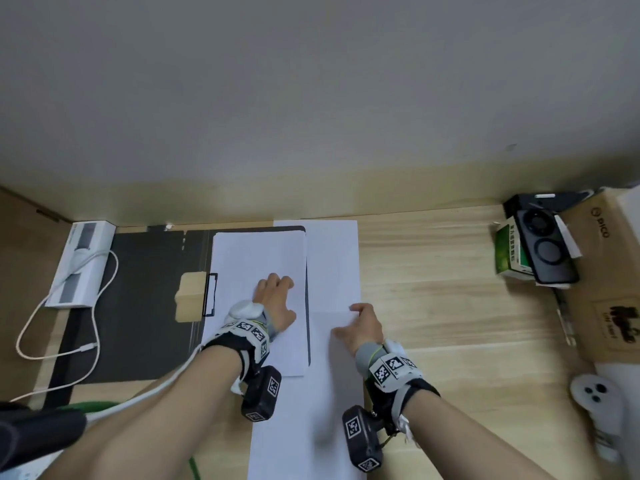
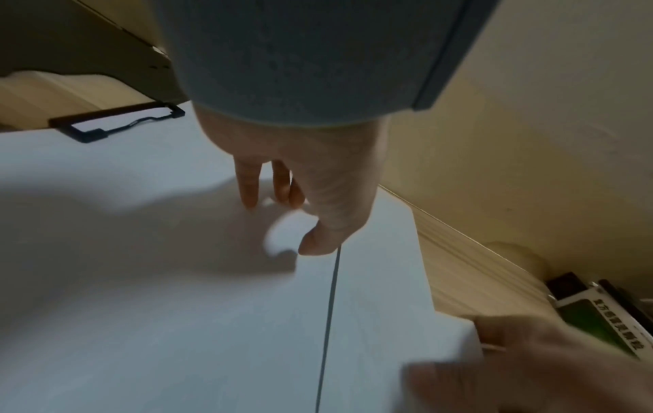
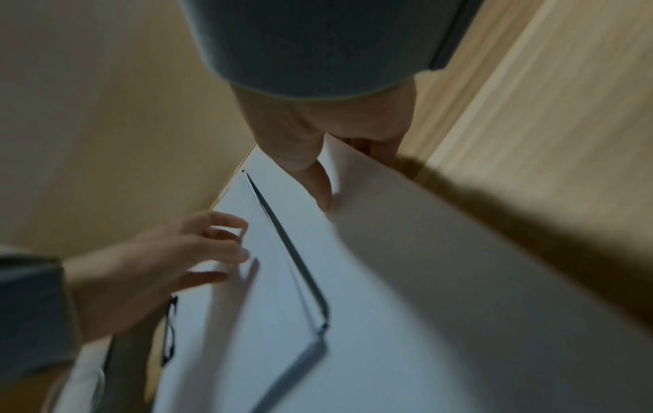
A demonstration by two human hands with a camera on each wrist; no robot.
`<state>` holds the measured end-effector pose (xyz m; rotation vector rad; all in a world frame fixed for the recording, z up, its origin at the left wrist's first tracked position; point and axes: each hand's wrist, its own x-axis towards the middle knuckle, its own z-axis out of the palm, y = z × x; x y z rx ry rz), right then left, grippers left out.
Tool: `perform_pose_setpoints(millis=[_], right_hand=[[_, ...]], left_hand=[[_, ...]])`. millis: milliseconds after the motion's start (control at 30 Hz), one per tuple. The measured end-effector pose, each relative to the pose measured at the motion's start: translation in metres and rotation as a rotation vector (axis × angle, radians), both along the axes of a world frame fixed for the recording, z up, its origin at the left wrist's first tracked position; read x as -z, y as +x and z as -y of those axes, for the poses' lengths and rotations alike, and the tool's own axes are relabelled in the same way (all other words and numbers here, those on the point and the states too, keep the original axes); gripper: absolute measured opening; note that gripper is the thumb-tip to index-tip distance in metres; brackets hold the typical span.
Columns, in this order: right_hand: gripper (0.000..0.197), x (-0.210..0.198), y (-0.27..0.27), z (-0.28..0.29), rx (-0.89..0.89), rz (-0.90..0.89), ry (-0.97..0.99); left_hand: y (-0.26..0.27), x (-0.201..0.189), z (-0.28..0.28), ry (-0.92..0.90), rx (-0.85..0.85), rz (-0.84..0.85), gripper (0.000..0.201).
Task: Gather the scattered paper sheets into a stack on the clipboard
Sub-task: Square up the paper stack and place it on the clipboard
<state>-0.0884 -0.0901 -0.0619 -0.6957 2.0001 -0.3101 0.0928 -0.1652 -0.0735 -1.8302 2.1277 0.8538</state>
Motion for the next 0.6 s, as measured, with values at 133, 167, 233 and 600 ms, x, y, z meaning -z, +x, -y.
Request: perform_pose_setpoints(millis=[133, 167, 233, 600], right_hand=[[0.015, -0.009, -0.025, -0.003, -0.210, -0.072, 0.057], [0.012, -0.010, -0.037, 0.001, -0.180, -0.076, 0.039], [0.011, -0.011, -0.062, 0.014, -0.055, -0.089, -0.042], [0.009, -0.020, -0.101, 0.095, 0.245, 0.100, -0.345]], left_hand=[[0.000, -0.004, 0.003, 0.024, 0.000, 0.007, 0.049], [-0.002, -0.005, 0.003, 0.017, 0.006, 0.016, 0.048], [-0.003, -0.007, 0.004, -0.003, 0.007, 0.034, 0.043], [-0.026, -0.014, 0.020, -0.131, -0.060, -0.231, 0.038]])
